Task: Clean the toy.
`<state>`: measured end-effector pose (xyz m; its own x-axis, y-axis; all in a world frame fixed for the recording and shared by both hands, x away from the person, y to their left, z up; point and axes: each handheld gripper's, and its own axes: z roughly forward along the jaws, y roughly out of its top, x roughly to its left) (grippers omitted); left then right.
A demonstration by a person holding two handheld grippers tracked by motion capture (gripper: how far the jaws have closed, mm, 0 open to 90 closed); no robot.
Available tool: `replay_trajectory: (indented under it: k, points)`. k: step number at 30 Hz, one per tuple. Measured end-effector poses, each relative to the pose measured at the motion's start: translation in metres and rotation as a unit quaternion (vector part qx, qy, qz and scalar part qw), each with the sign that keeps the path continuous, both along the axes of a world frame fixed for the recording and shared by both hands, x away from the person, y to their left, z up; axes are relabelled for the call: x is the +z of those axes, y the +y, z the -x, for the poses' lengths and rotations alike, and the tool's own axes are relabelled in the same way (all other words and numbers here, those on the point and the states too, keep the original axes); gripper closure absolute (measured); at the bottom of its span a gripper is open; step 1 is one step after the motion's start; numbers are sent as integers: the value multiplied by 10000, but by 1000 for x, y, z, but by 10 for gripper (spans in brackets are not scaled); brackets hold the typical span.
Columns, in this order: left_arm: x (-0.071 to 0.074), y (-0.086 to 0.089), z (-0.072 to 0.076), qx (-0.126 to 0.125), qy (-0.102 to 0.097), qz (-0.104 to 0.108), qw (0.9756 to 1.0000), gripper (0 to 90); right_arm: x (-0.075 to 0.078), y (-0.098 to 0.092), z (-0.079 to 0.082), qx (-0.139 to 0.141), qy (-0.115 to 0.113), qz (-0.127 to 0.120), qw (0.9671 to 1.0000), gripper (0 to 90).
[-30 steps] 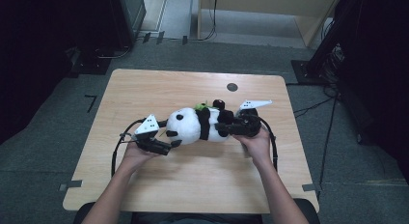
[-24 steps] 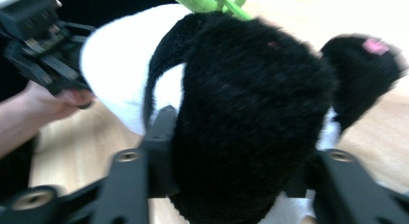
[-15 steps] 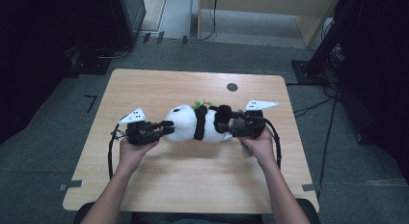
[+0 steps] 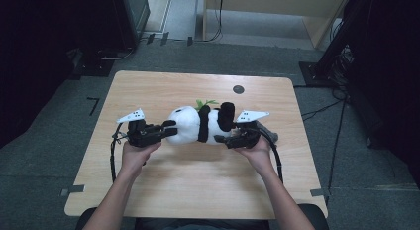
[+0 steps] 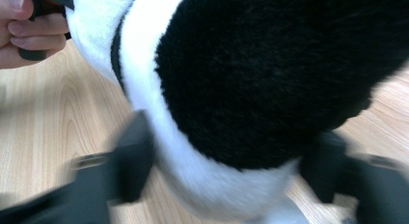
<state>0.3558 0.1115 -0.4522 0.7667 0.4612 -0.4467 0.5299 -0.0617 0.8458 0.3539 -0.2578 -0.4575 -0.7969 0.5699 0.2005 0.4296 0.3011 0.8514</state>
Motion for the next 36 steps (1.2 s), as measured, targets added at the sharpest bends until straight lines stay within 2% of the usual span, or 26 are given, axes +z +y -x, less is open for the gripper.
replay_trajectory:
  k: [2,3,5,7,10,13,15,16,18,19,20,22,24,26,28,30,33,36]
  points:
    - [-1,-1,0,64,-145,-169,9997,456,5,-3,-1,-77,173,-189,9996,501]
    - [-2,-1,-1,9,-246,-209,9995,392,8,-4,-1,-122,240,-218,9994,517]
    - [-5,1,-2,-154,-251,-280,9992,313,13,-6,-3,-173,378,-219,9989,526]
    - [-7,3,-1,-244,-341,-456,9981,301,18,-8,-3,-237,496,-216,9983,526]
    - [-8,3,2,-315,-438,-744,9958,305,22,-15,-5,-451,754,-323,9956,523]
    - [-10,-5,5,-353,-591,-1043,9922,295,25,-20,-6,-499,884,-438,9939,520]
    - [-13,-13,7,-327,-697,-1258,9891,263,26,-20,-6,-406,935,-578,9931,520]
    - [-13,-16,8,-254,-722,-1295,9886,238,27,-19,-6,-338,931,-613,9932,520]
    - [-15,-20,7,-153,-661,-1315,9890,245,28,-14,-4,-271,1002,-532,9932,515]
    - [-16,-22,8,-94,-612,-1336,9891,270,27,-13,-4,-256,1005,-529,9932,515]
    - [-17,-23,8,-25,-587,-1366,9889,341,27,-12,-4,-287,975,-534,9934,515]
    - [-15,-26,8,1,-382,-1384,9896,493,25,-12,-5,-297,994,-540,9931,506]
    - [-12,-27,10,17,-367,-1388,9896,606,24,-13,-6,-295,957,-566,9934,457]
    - [-9,-23,9,-7,-260,-1141,9931,665,25,-14,-6,-328,765,-559,9950,342]
    - [-7,-16,6,9,-126,-896,9959,676,27,-18,-6,-322,640,-761,9945,279]
    - [-4,-8,5,81,-139,-801,9967,684,28,-22,-5,-256,571,-889,9941,266]
    - [0,4,3,219,-48,-618,9978,692,25,-28,-2,-174,410,-712,9965,252]
    - [2,13,2,407,-33,-452,9981,691,17,-34,0,-197,384,-533,9976,261]
